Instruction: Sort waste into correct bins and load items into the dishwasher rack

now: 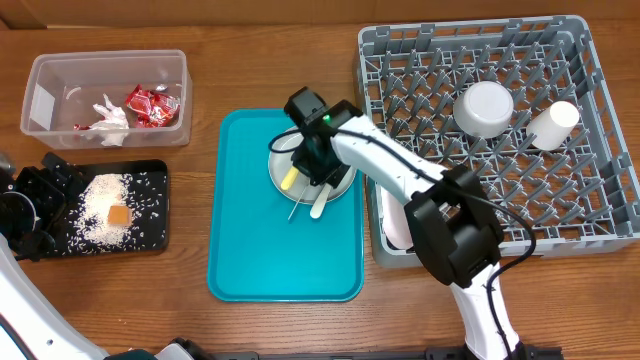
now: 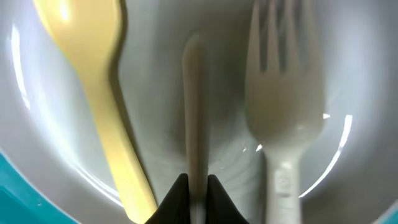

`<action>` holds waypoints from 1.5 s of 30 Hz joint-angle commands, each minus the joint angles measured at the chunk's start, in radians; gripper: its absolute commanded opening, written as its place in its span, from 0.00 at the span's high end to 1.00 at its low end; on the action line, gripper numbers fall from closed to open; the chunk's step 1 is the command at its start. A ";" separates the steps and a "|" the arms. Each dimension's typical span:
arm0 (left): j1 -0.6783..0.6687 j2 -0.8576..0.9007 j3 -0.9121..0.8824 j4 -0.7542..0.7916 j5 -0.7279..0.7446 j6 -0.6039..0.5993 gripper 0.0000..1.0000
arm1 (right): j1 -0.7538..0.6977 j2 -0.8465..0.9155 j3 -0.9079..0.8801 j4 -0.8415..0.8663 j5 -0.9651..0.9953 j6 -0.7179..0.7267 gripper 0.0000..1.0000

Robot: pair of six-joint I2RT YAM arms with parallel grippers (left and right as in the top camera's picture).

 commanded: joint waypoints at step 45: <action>-0.009 -0.002 -0.006 0.001 0.017 0.023 0.00 | -0.351 0.144 0.645 -0.211 0.224 -0.882 0.90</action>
